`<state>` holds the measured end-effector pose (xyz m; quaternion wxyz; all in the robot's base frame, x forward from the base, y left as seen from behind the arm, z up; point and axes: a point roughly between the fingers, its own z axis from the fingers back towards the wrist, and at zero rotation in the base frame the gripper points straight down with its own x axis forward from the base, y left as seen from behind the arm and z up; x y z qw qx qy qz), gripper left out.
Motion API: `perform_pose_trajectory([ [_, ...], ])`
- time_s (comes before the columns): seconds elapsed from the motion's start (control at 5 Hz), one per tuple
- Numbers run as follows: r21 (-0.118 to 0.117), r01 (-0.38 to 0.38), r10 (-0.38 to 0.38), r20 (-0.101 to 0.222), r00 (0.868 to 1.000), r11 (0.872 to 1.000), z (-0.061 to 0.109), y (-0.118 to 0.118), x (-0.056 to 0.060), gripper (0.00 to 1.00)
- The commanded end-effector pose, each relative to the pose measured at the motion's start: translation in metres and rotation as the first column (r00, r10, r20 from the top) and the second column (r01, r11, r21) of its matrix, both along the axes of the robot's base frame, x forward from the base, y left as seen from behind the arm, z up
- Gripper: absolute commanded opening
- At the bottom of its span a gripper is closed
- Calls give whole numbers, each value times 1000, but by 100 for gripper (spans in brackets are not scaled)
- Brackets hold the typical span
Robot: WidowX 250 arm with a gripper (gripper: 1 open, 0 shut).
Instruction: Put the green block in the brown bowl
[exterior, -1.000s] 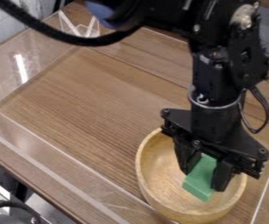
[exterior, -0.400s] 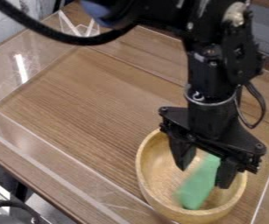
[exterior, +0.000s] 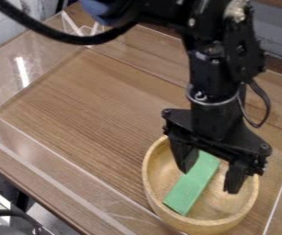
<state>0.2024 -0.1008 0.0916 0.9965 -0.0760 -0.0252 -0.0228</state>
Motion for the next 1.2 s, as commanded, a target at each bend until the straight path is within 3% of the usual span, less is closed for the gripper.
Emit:
perform_pose_trajectory([
  [0.0, -19, -7, 8, 32, 999, 1000, 7, 3, 8, 100],
  [0.4, -29, -18, 19, 24, 1000, 999, 8, 13, 13, 100],
  [1.0, -38, -27, 27, 11, 1000, 999, -6, 20, 14, 100],
])
